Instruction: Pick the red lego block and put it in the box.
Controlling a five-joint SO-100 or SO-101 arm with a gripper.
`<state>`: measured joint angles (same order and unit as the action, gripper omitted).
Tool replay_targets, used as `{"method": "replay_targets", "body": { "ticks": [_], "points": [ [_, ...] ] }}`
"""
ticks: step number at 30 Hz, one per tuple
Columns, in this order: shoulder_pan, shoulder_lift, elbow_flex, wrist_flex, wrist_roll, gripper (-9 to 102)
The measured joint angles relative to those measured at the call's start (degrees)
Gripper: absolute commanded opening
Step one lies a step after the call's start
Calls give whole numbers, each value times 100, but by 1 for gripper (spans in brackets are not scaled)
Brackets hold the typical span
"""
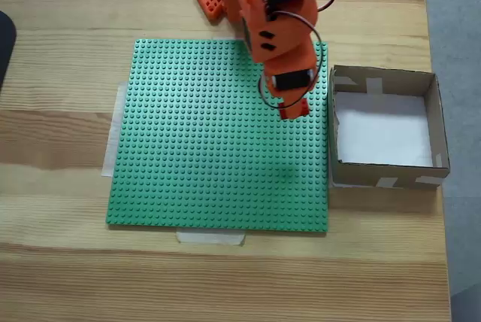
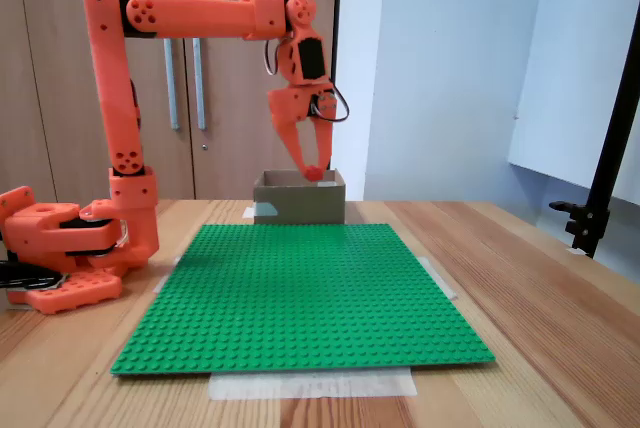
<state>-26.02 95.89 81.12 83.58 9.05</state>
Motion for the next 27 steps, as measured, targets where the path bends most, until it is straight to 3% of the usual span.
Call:
{"method": "replay_targets", "body": {
  "ticks": [12,27],
  "points": [
    [-1274,0,0,9,220,6],
    [-1731,-193,-686,-141,237,6]
  ]
}}
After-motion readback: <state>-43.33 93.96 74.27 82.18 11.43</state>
